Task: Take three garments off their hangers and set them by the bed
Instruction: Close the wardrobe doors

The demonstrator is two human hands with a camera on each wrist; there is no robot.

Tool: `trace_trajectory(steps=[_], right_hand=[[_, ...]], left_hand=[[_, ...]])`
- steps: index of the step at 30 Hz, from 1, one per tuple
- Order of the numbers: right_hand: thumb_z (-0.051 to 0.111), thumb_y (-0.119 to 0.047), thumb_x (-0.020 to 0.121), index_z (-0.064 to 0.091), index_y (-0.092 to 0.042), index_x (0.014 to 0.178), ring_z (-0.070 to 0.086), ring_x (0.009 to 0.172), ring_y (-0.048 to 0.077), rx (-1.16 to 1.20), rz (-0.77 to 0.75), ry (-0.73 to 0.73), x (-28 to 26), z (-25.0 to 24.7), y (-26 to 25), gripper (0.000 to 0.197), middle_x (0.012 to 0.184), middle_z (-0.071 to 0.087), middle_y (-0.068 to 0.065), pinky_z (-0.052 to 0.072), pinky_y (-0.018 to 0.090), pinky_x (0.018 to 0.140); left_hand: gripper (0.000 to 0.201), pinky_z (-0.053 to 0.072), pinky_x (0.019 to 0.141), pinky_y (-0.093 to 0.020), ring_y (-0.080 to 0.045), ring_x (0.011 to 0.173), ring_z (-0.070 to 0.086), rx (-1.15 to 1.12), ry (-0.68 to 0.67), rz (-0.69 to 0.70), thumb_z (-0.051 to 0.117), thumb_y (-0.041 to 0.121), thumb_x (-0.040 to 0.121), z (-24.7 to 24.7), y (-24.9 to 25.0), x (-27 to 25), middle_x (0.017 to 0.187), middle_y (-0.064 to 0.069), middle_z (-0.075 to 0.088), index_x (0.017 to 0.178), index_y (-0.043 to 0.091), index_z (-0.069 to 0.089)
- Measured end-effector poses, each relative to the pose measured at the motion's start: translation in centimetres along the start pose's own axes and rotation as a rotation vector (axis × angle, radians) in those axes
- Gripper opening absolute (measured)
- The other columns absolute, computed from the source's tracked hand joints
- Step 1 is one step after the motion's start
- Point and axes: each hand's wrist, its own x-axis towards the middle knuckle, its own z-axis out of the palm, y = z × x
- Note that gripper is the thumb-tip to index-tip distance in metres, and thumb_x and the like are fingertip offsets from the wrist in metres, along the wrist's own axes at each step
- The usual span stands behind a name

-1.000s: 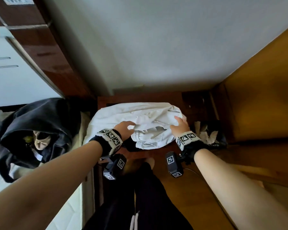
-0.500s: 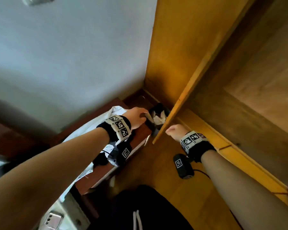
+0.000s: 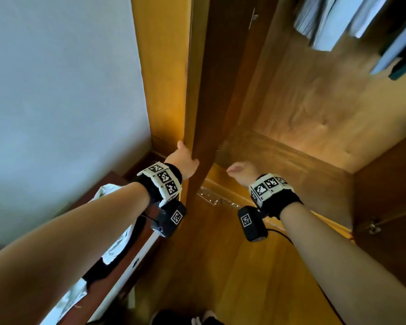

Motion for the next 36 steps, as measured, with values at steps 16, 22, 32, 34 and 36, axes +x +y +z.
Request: trace_trajectory(steps=[16, 22, 32, 34, 36], right_hand=[[0.067, -0.033, 0.079, 0.051, -0.020, 0.073, 0.053, 0.072, 0.012, 0.146, -0.251, 0.395, -2.5, -6.4, 1.1, 0.022, 0.072, 0.054, -0.007, 0.039, 0.025, 0.062], [0.070, -0.023, 0.074, 0.043, -0.029, 0.060, 0.060, 0.077, 0.020, 0.211, -0.126, 0.477, -2.3, -10.8, 8.7, 0.031, 0.069, 0.057, -0.006, 0.044, 0.030, 0.071], [0.065, -0.030, 0.083, 0.069, -0.014, 0.084, 0.061, 0.081, 0.015, 0.189, -0.072, 0.597, 0.0, -20.2, 21.6, 0.017, 0.075, 0.061, -0.004, 0.035, 0.018, 0.068], [0.060, -0.026, 0.086, 0.069, -0.011, 0.090, 0.063, 0.091, 0.019, 0.180, -0.033, 0.607, 1.0, -21.9, 23.4, 0.017, 0.088, 0.069, 0.003, 0.037, 0.019, 0.070], [0.056, -0.019, 0.087, 0.066, -0.010, 0.096, 0.065, 0.096, 0.024, 0.209, -0.005, 0.587, 2.4, -23.4, 25.2, 0.016, 0.103, 0.070, 0.006, 0.046, 0.023, 0.077]], left_hand=[[0.046, 0.043, 0.103, -0.041, -0.033, 0.118, 0.056, 0.099, -0.338, 0.402, 0.043, 0.013, 0.095, 6.7, 5.8, -1.0, 0.133, -0.016, 0.054, 0.140, 0.003, 0.035], [0.044, 0.035, 0.113, -0.035, -0.019, 0.131, 0.048, 0.092, -0.501, 0.493, 0.042, 0.015, 0.098, 10.3, 11.6, -1.1, 0.143, -0.005, 0.050, 0.141, 0.014, 0.041], [0.037, 0.047, 0.086, -0.026, -0.018, 0.110, 0.059, 0.024, -0.277, 0.401, 0.042, 0.014, 0.095, 16.7, 26.8, 2.5, 0.130, 0.000, 0.058, 0.129, 0.028, 0.050], [0.041, 0.048, 0.088, -0.028, -0.019, 0.113, 0.057, 0.045, -0.274, 0.386, 0.043, 0.018, 0.095, 17.8, 29.3, 3.6, 0.136, -0.004, 0.052, 0.134, 0.030, 0.043], [0.045, 0.044, 0.103, -0.034, -0.025, 0.129, 0.048, 0.097, -0.263, 0.391, 0.043, 0.020, 0.095, 18.7, 31.6, 4.8, 0.148, -0.007, 0.040, 0.139, 0.030, 0.038]])
